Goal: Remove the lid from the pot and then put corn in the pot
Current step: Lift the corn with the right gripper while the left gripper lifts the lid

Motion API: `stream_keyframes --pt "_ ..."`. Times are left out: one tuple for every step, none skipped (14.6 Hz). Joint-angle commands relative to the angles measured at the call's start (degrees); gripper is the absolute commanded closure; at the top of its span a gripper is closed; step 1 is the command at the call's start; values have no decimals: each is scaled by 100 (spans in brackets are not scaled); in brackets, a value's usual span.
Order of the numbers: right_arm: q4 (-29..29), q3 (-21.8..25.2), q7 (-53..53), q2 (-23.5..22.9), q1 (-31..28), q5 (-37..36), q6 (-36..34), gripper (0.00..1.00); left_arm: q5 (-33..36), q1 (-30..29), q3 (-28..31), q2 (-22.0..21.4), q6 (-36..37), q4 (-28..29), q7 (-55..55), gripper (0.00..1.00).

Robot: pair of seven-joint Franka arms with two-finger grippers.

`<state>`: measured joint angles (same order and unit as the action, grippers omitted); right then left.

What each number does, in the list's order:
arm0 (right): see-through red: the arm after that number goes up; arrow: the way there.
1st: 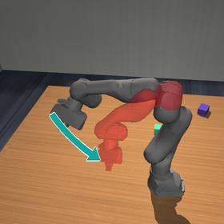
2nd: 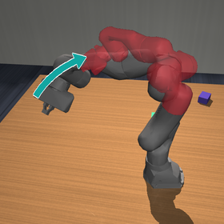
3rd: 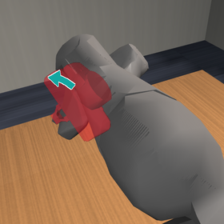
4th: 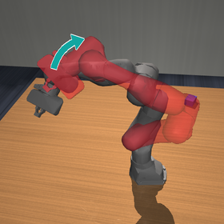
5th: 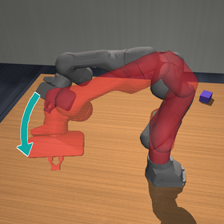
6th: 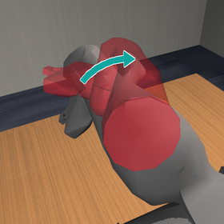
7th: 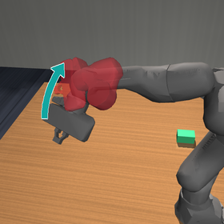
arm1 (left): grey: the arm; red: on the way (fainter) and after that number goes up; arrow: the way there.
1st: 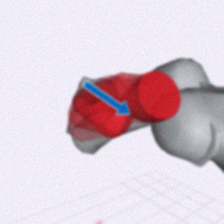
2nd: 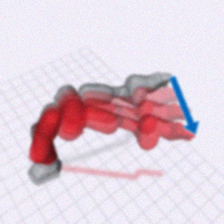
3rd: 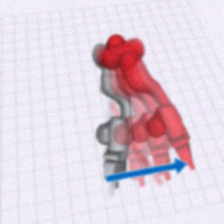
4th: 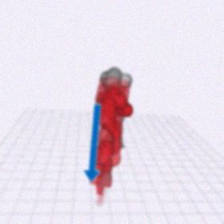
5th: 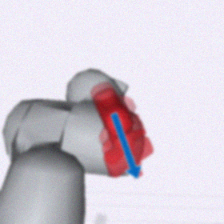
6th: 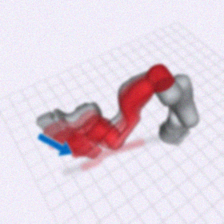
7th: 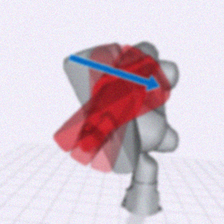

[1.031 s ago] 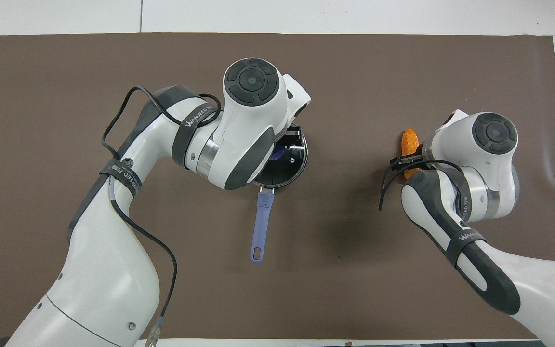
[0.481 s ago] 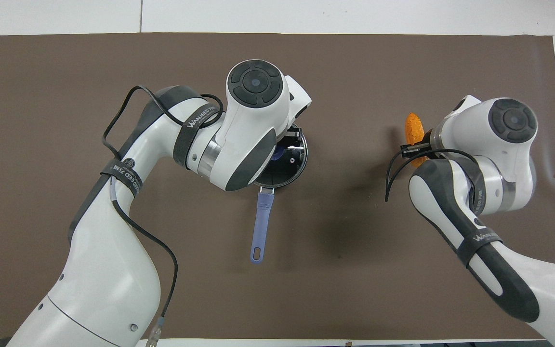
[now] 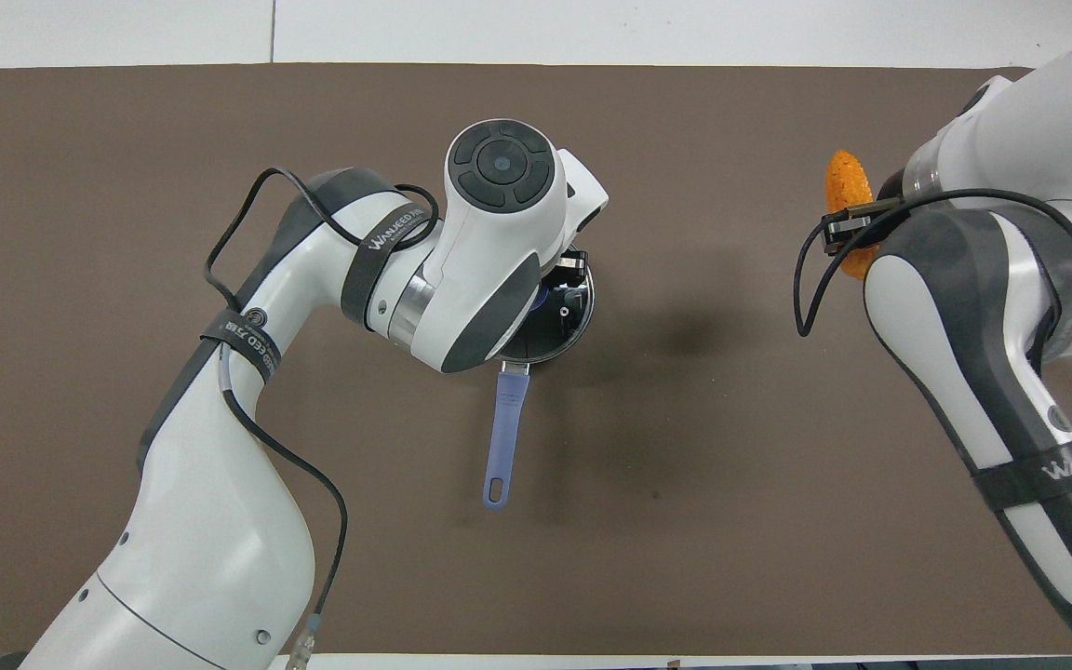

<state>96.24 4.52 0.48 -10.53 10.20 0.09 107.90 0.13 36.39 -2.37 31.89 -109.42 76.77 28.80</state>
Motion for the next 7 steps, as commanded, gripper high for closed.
stream_keyframes --pt "-264 -30 4 -195 -88 9 -260 100 145 53 88 -52 157 40 65 55" --pt "-281 -22 5 -195 -79 26 -321 100 145 53 88 -52 192 31 65 55" --pt "-281 -22 5 -160 -88 105 -383 100 136 53 88 -60 254 23 56 56" --pt "-281 -13 -4 -134 -88 114 -427 100 128 53 88 -95 324 5 56 56" --pt "-342 -13 -30 -81 -71 123 -445 100 110 44 88 -122 420 -47 56 57" --pt "-439 -21 -31 -63 -62 123 -463 100 84 18 97 -139 560 -100 47 57" --pt "-474 -22 -39 -63 -53 123 -463 100 66 0 88 -235 675 -144 47 58"
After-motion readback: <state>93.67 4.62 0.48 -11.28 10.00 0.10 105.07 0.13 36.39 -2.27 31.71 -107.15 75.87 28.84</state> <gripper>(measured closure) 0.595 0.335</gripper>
